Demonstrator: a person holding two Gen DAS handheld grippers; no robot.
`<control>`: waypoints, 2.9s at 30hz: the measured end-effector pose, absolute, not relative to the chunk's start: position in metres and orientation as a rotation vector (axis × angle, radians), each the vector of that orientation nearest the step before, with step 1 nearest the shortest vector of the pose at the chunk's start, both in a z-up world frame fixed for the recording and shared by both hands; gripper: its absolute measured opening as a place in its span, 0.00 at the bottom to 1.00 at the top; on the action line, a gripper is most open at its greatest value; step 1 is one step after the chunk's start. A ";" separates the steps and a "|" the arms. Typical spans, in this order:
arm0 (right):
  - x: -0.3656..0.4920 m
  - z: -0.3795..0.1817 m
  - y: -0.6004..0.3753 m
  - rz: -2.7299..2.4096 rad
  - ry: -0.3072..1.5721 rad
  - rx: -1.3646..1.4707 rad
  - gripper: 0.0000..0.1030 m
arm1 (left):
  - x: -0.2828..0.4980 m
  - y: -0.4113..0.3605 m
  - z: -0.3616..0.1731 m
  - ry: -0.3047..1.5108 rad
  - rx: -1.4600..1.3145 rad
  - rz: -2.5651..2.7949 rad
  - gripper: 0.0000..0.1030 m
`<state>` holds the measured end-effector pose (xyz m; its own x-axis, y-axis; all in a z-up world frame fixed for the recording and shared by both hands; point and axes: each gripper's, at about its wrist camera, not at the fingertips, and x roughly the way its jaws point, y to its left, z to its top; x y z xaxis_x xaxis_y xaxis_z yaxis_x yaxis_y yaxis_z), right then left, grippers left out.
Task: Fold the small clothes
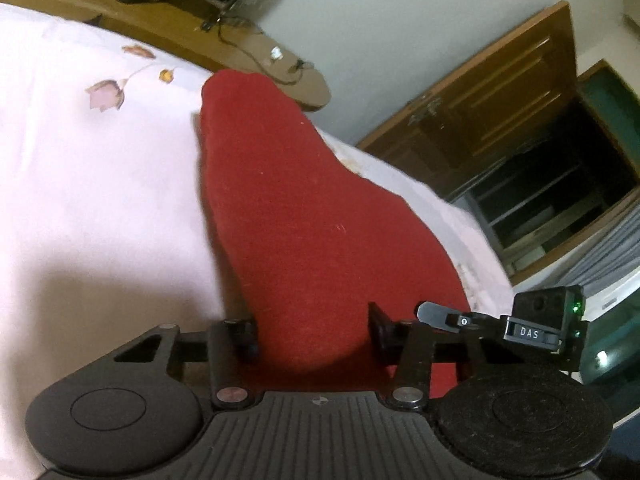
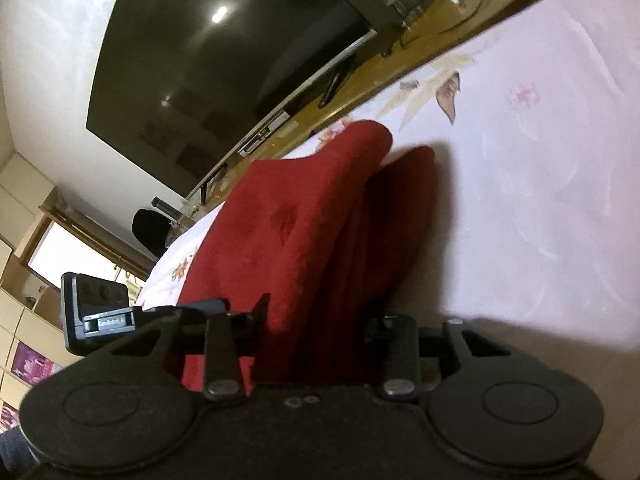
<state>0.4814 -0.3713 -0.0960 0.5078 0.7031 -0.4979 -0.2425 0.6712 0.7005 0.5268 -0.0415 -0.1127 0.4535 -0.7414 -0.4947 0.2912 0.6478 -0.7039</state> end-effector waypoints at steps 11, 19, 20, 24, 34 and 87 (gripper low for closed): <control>0.472 -0.040 -0.291 0.735 0.818 0.558 0.37 | 0.465 0.069 -0.062 0.782 -0.598 -0.631 0.45; 0.481 -0.048 -0.164 0.854 0.880 0.590 0.37 | 0.413 0.192 -0.062 0.800 -0.615 -0.485 0.45; 0.482 -0.055 -0.149 0.865 0.897 0.600 0.37 | 0.408 0.206 -0.068 0.812 -0.623 -0.470 0.45; 0.489 -0.099 -0.108 0.837 1.008 0.622 0.38 | 0.401 0.250 -0.113 0.916 -0.676 -0.375 0.51; 0.485 -0.110 -0.102 0.784 1.034 0.602 0.43 | 0.381 0.253 -0.117 0.840 -0.701 -0.362 0.60; 0.364 -0.046 -0.038 0.494 0.819 -0.091 0.34 | 0.293 0.169 -0.079 0.786 -0.179 -0.082 0.70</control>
